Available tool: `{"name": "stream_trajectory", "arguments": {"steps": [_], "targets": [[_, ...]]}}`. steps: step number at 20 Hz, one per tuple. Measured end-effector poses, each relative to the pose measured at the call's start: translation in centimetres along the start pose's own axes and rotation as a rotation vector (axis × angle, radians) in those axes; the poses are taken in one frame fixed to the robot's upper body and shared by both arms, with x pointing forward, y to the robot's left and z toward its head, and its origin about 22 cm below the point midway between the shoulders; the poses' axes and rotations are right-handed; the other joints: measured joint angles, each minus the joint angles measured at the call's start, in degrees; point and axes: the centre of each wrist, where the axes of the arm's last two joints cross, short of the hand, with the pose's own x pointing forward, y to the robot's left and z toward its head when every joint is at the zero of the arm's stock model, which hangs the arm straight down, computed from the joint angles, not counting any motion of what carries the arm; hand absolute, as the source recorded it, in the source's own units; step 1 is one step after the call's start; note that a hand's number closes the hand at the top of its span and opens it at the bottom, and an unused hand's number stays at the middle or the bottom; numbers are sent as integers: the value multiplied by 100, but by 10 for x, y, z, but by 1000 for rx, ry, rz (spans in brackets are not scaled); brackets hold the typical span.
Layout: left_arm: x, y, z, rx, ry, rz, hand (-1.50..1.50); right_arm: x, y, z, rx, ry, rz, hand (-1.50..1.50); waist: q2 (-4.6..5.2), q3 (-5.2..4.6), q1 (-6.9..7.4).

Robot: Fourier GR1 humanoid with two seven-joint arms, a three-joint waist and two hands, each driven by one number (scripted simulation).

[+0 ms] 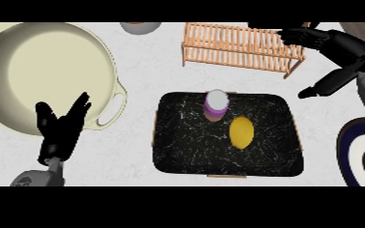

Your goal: Pick the can from the tray and place it in the tiered shelf

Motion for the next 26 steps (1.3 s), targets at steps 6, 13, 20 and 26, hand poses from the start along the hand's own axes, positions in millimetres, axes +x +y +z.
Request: {"name": "stream_trajectory", "arguments": {"steps": [6,13,20,26], "targets": [[0,3,-1,12,17,9,0,44,17,-32,146,62,108,-150,-41,-9,-88],[-1,8,4,5,27,10,0,95,61,-68,108,177,210,-150,-52,-16,-109],[0,3,9,-3,18,11,0,113,103,-88,83,305,310,-150,-28,-20,-75],[-4,5,5,-14,1,12,0,113,132,-95,137,377,390,-150,-31,3,-71]]}}
